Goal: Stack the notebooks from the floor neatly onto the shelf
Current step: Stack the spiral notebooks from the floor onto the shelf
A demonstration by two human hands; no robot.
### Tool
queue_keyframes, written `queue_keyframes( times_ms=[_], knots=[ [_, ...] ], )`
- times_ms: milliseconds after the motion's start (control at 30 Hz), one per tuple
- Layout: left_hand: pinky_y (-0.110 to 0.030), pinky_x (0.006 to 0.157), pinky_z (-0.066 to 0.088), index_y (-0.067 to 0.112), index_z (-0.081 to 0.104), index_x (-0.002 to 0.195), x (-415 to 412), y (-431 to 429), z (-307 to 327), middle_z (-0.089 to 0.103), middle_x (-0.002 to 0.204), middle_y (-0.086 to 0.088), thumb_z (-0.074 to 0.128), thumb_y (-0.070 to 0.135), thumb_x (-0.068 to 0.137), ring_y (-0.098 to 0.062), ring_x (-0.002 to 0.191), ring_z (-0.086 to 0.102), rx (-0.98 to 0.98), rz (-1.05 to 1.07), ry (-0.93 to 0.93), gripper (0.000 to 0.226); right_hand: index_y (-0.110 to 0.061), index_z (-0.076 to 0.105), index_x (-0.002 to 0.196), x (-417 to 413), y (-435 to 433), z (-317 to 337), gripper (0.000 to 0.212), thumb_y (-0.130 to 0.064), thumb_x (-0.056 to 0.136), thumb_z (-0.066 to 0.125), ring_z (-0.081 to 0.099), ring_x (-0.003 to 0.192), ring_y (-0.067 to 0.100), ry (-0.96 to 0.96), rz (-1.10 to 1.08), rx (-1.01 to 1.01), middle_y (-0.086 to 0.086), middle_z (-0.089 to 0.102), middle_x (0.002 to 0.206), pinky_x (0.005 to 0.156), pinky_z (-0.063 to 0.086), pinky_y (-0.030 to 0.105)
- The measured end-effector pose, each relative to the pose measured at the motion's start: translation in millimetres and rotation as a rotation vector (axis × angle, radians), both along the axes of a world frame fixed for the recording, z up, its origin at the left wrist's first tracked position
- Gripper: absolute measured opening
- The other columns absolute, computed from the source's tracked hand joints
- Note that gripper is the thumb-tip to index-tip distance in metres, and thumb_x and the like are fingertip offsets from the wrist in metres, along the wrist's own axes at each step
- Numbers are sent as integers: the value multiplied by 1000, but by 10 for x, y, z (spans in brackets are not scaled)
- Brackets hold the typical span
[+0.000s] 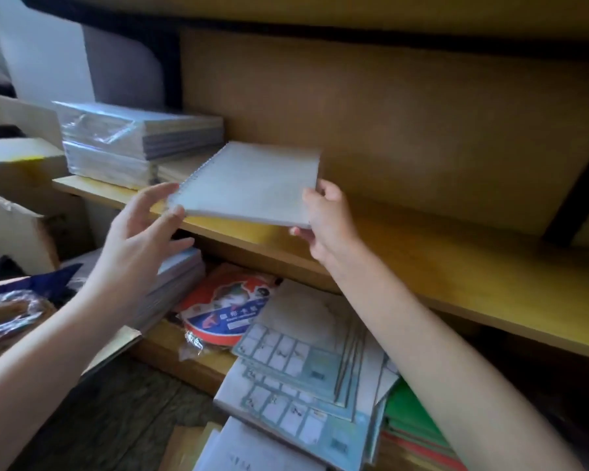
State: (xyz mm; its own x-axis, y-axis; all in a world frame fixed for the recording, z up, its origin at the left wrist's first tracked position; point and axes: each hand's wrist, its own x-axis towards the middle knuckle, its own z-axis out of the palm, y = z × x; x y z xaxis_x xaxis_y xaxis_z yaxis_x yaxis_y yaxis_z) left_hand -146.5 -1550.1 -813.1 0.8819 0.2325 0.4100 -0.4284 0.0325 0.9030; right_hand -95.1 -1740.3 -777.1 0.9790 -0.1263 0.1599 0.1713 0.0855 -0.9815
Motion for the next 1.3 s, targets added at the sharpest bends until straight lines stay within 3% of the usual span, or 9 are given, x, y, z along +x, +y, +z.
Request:
queue_keyframes(
  times_ms=[133,300,400,567,700,933,1100,1200,1300],
  knots=[
    [-28,104,32,26,66,95,123,-47,-25,45,136,8,38,10,90,-9,131,36,165,24,-19,32,-7,39,132,203,288,4,32,-17,102,34,56,66,13,83,-42,-156,10,51,127,37,45,18],
    [-23,108,21,32,50,130,187,-134,-160,26,153,5,28,40,86,-9,139,25,747,185,0,51,-5,27,141,343,418,-107,40,-9,101,30,52,49,13,143,-61,-244,9,39,143,43,45,19],
    [-30,107,30,38,30,143,125,-246,-255,11,157,11,19,58,93,-10,142,21,1014,223,11,55,-15,9,149,398,420,-190,58,-4,99,35,62,78,19,85,-76,-211,6,33,146,60,56,24],
    [-40,97,44,29,33,145,174,-276,-369,27,153,-1,14,54,91,-27,133,41,1376,393,-86,62,-13,29,139,350,359,-317,55,-6,88,48,41,121,21,-75,68,-358,9,35,140,93,37,28],
    [-38,81,53,16,46,138,297,-321,-402,43,144,-12,25,48,94,-32,113,59,1417,493,-73,59,-19,36,139,333,286,-294,60,-8,82,49,34,122,13,-86,198,-461,0,27,147,98,33,28],
    [-40,104,39,11,30,146,469,-340,-357,25,153,-14,11,53,92,-32,133,40,1304,519,29,71,-16,15,150,387,286,-302,69,-23,94,55,16,144,19,-121,231,-785,3,12,158,107,22,24],
    [-28,115,7,17,7,150,634,-291,-354,0,158,-3,-8,58,82,-14,146,3,1305,499,3,81,-18,50,131,422,508,-378,34,-18,98,48,55,117,19,-340,-192,-926,3,57,130,80,41,18],
    [-29,115,0,15,2,150,748,-275,-317,-4,158,-4,-11,60,80,-12,145,-5,1307,511,37,85,-17,46,128,416,604,-363,29,-16,99,44,63,101,22,-436,-321,-1237,7,60,122,65,41,23],
    [-31,117,0,15,-1,150,864,-230,-289,-7,158,-3,-3,59,84,-12,145,-7,1303,495,71,80,-17,39,131,401,644,-405,31,-18,99,40,65,95,22,-466,-346,-1269,8,56,126,60,42,24]
  ],
)
